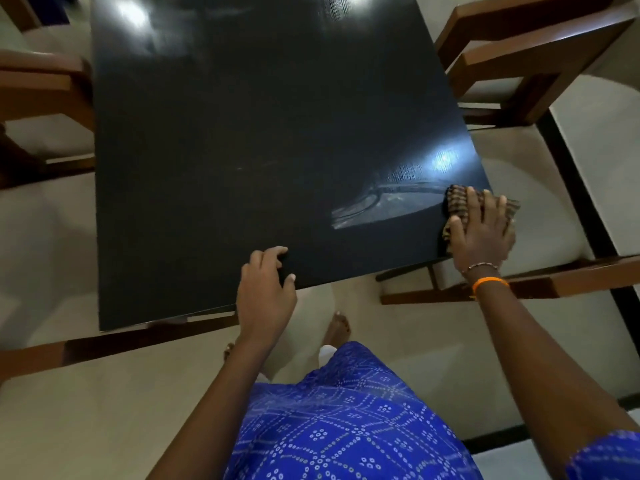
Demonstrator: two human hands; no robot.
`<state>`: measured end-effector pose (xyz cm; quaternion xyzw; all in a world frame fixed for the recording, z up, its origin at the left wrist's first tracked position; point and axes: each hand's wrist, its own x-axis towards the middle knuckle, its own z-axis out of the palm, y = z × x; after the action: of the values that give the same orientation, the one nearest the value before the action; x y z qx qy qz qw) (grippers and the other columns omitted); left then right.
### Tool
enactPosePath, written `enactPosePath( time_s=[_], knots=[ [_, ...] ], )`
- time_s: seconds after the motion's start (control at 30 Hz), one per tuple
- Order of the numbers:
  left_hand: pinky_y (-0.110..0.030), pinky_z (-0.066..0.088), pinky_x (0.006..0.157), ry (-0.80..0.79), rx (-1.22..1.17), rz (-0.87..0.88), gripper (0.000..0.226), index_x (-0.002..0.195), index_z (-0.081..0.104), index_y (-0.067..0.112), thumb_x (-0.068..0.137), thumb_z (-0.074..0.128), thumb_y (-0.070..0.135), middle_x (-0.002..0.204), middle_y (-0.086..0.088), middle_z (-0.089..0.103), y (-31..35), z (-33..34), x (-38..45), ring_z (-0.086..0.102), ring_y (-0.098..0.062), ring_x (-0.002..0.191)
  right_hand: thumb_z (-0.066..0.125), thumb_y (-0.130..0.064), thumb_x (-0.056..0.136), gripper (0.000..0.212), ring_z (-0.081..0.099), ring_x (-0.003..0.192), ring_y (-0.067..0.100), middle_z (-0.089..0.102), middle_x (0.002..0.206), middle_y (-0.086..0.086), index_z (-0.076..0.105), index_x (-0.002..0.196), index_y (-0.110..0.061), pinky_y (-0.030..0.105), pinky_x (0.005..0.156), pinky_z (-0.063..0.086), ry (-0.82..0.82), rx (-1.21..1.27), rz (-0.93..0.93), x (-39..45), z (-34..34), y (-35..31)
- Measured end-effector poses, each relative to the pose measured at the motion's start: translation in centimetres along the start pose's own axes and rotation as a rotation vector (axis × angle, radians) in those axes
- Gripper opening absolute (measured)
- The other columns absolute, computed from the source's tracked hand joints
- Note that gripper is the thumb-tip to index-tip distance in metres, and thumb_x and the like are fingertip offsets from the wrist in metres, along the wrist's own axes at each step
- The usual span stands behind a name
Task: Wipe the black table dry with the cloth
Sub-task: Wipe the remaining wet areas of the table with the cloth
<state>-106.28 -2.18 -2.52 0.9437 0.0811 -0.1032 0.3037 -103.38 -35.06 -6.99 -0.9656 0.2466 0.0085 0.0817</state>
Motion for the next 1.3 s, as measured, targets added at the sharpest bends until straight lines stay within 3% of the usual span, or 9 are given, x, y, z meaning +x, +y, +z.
enactPosePath(
  time_s=[0.07,0.13,0.23,0.37,0.53,0.7,0.93,1.1,1.3],
  knots=[
    [-0.025,0.044,0.076,0.034,-0.003,-0.026,0.043,0.125,0.048,0.023,0.084,0.061,0.014,0.118,-0.001,0.051,-0.1,0.1,0.1,0.049,-0.014,0.105,0.037,-0.039,0.092,0.061,0.011,0.146,0.033,0.020,0.157,0.011,0.022,0.149,-0.022,0.056,0.116,0.010,0.014,-0.011,0.059,-1.2,1.1,-3.3],
    [-0.023,0.040,0.075,0.058,0.006,-0.047,0.042,0.125,0.049,0.022,0.086,0.058,0.012,0.120,-0.002,0.050,-0.1,0.2,0.2,0.048,-0.015,0.107,0.039,-0.040,0.092,0.065,0.006,0.146,0.035,0.014,0.158,0.012,0.015,0.150,-0.022,0.058,0.115,0.005,-0.026,-0.016,-0.039,-2.8,2.1,-7.4],
    [-0.025,0.040,0.080,0.099,0.021,-0.097,0.042,0.127,0.048,0.020,0.087,0.053,0.006,0.125,-0.005,0.049,-0.3,0.0,0.1,0.047,-0.017,0.109,0.040,-0.043,0.089,0.070,0.000,0.146,0.035,0.009,0.159,0.011,0.012,0.150,-0.023,0.055,0.114,-0.006,-0.121,0.019,-0.373,-6.1,3.4,-14.3],
    [-0.034,0.042,0.090,0.177,-0.037,-0.170,0.045,0.129,0.047,0.015,0.087,0.047,-0.001,0.127,-0.009,0.048,-1.0,-0.8,-0.3,0.045,-0.022,0.112,0.040,-0.044,0.092,0.065,0.000,0.147,0.031,0.012,0.159,0.008,0.017,0.149,-0.024,0.056,0.117,0.003,-0.288,0.050,-0.896,-9.3,4.6,-21.3],
    [-0.040,0.043,0.097,0.143,-0.036,-0.150,0.044,0.130,0.046,0.015,0.088,0.049,0.002,0.128,-0.010,0.047,0.0,-0.7,-0.6,0.044,-0.024,0.113,0.040,-0.047,0.092,0.062,0.007,0.147,0.024,0.019,0.158,0.002,0.021,0.148,-0.029,0.048,0.116,0.003,-0.282,0.024,-1.103,-6.4,4.6,-20.6],
    [-0.028,0.037,0.097,0.068,-0.032,-0.052,0.048,0.135,0.041,0.017,0.089,0.050,0.004,0.134,-0.006,0.044,2.1,0.7,0.3,0.040,-0.019,0.122,0.035,-0.047,0.088,0.063,0.013,0.147,0.025,0.025,0.156,0.001,0.025,0.147,-0.029,0.046,0.117,0.008,-0.179,0.037,-0.817,-1.2,2.8,-13.4],
    [-0.032,0.035,0.107,0.056,-0.045,-0.018,0.053,0.137,0.037,0.018,0.088,0.053,0.006,0.141,-0.003,0.038,2.2,0.8,2.4,0.034,-0.016,0.132,0.029,-0.045,0.086,0.065,0.018,0.143,0.032,0.029,0.153,0.010,0.027,0.146,-0.022,0.052,0.116,0.014,-0.053,-0.003,-0.241,5.8,0.4,-2.5],
    [-0.026,0.029,0.102,0.050,-0.155,-0.070,0.055,0.139,0.033,0.020,0.089,0.052,0.007,0.143,-0.002,0.035,1.3,-0.4,4.7,0.032,-0.015,0.133,0.039,-0.039,0.092,0.063,0.005,0.146,0.036,0.018,0.157,0.013,0.020,0.149,-0.018,0.060,0.114,0.005,-0.005,0.054,0.077,4.5,1.7,-7.8],
    [-0.026,0.028,0.104,0.116,-0.186,-0.117,0.057,0.140,0.032,0.020,0.088,0.051,0.004,0.142,-0.001,0.036,-1.0,-3.3,7.7,0.031,-0.013,0.133,0.037,-0.044,0.092,0.068,-0.004,0.147,0.033,0.005,0.160,0.008,0.009,0.151,-0.023,0.058,0.115,-0.001,-0.106,0.060,-0.176,1.5,3.7,-21.4]
  ],
)
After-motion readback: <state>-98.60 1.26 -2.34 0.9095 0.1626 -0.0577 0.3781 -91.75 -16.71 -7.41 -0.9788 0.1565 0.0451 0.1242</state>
